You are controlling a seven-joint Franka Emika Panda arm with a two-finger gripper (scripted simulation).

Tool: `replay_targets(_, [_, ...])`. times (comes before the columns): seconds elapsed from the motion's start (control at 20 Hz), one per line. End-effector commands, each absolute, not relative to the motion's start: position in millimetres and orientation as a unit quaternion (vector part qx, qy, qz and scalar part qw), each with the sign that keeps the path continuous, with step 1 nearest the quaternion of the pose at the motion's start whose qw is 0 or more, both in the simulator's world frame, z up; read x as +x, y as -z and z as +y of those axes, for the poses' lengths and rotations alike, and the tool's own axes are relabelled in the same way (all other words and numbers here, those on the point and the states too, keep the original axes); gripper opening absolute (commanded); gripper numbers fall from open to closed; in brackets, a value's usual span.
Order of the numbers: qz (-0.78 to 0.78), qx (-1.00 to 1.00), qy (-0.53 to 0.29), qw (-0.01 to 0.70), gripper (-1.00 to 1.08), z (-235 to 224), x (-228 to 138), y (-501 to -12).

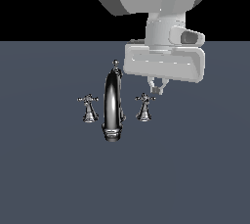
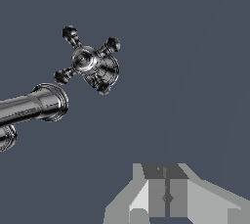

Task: Turn on the faucet by rotating a designated handle.

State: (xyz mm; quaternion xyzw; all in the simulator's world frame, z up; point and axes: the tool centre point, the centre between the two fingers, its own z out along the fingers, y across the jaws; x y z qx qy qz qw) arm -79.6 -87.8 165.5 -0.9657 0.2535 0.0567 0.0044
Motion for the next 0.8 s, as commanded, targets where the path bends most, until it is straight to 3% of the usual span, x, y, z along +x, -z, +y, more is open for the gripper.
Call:
replay_targets(0.0, [0.270,-0.962,-0.019,-0.017,-0.48,-120,-46,-152])
replay_targets(0.05, [0.289,-0.957,-0.029,-0.006,-0.41,-114,-50,-130])
replay_targets(0.1, [0.247,-0.968,-0.047,-0.023,0.00,-87,-63,-107])
replay_targets(0.15, [0.238,-0.970,-0.050,-0.026,0.00,-78,-61,-102])
replay_targets(0.2, [0.245,-0.969,-0.030,-0.020,0.67,-72,-42,-99])
replay_targets(0.25, [0.284,-0.959,-0.004,-0.014,0.78,-71,-17,-99])
replay_targets(0.3, [0.247,-0.968,0.015,-0.040,0.49,-123,-6,-97])
replay_targets(0.35, [0.241,-0.969,0.018,-0.044,0.49,-133,-6,-99])
replay_targets(0.4, [0.193,-0.980,0.024,-0.051,-0.71,-139,4,-96])
replay_targets(0.45, [0.158,-0.985,0.028,-0.056,-0.71,-97,8,-98])
replay_targets(0.5, [0.154,-0.986,0.032,-0.057,-0.70,-124,7,-97])
replay_targets(0.55, [0.201,-0.976,0.036,-0.070,-0.31,-162,11,-89])
replay_targets(0.6, [0.248,-0.964,0.041,-0.082,-0.31,-211,-9,-100])
replay_targets(0.65, [0.266,-0.958,0.052,-0.095,0.82,-232,-10,-103])
replay_targets(0.7, [0.312,-0.945,0.061,-0.082,0.90,-216,9,-98])
replay_targets(0.75, [0.340,-0.935,0.066,-0.074,0.90,-248,-10,-105])
